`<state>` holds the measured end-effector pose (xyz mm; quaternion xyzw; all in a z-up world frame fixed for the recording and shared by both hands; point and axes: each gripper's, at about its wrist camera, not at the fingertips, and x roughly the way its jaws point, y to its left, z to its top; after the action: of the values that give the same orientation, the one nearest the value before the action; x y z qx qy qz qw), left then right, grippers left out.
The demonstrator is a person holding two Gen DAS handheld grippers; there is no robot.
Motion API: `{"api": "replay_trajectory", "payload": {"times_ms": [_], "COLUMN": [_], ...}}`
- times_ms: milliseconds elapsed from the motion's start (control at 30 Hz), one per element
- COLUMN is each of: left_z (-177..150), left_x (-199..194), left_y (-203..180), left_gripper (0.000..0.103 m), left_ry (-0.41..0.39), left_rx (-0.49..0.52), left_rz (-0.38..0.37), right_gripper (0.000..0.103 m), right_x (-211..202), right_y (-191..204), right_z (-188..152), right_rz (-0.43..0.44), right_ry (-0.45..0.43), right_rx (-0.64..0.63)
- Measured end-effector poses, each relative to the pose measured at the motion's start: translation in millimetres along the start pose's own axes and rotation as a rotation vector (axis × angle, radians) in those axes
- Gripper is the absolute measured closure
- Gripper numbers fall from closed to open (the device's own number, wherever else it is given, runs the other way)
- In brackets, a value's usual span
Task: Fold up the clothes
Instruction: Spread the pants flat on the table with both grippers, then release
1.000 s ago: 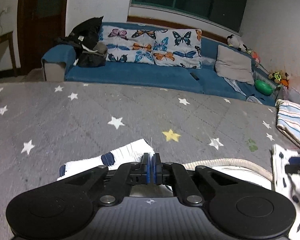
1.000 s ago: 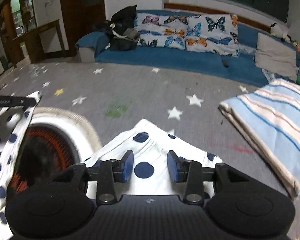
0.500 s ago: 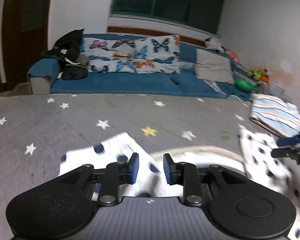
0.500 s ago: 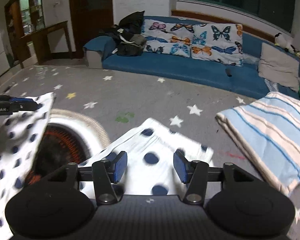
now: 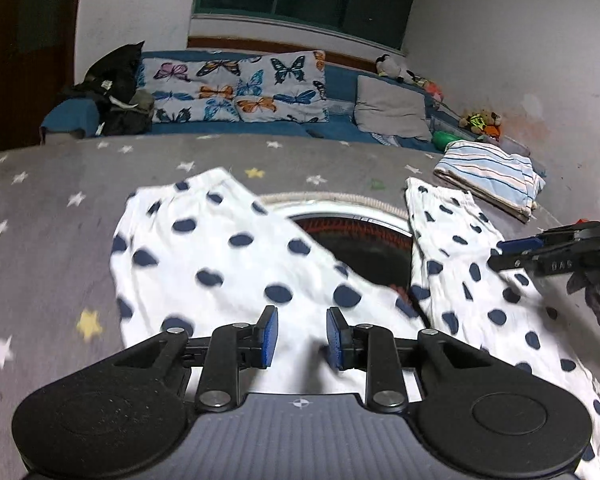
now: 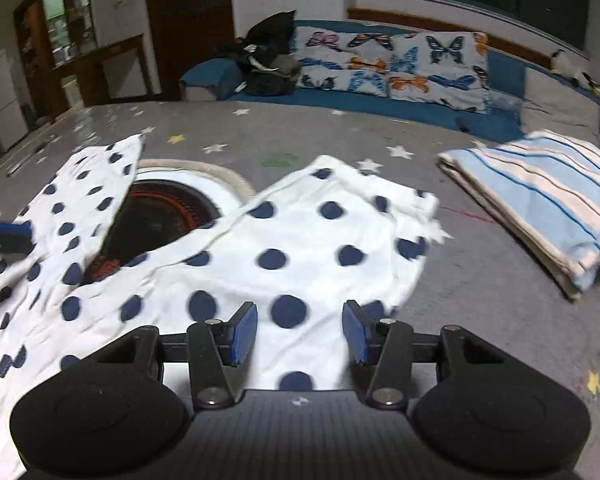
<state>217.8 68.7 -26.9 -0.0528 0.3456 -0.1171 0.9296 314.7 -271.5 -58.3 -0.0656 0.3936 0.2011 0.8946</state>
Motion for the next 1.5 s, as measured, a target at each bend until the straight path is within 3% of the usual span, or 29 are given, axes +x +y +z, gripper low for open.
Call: {"api": "replay_trajectory", "payload": {"times_ms": [233, 367, 700, 867, 1133, 1500], "left_z": [-16.1, -17.9, -44.0, -56.7, -63.1, -99.0], "left_x": [-4.1, -15.3, -39.5, -52.2, -72.6, -110.2], "left_y": [5.8, 1.0, -2.1, 2.5, 12.0, -27.3], "left_gripper": [0.074, 0.074, 0.074, 0.074, 0.074, 0.074], "left_ry": [0.012, -0.014, -0.022, -0.041, -0.06, -0.04], "left_rx": [-0.015, -0.01, 0.003, 0.014, -0.035, 0.046], "left_rz": [0.038, 0.04, 0.085, 0.137, 0.189, 0.078], "right_gripper": [0.055, 0.055, 0.054, 0.054, 0.054, 0.051], "right_x": [-12.7, -29.7, -70.0, -72.0, -89.0, -122.2], "right_y": [-11.1, -6.6, 42.8, 43.8, 45.3, 89.8], "right_z": [-6.5, -10.6, -52.9, -75.5, -84.2, -95.0], "right_rz": [-0.073, -0.03, 0.153, 0.117, 0.08, 0.232], "right_ry": [-0.013, -0.057, -0.065, -0.03, -0.044, -0.066], "right_rx": [0.038, 0.081, -0.024, -0.021, -0.05, -0.131]}}
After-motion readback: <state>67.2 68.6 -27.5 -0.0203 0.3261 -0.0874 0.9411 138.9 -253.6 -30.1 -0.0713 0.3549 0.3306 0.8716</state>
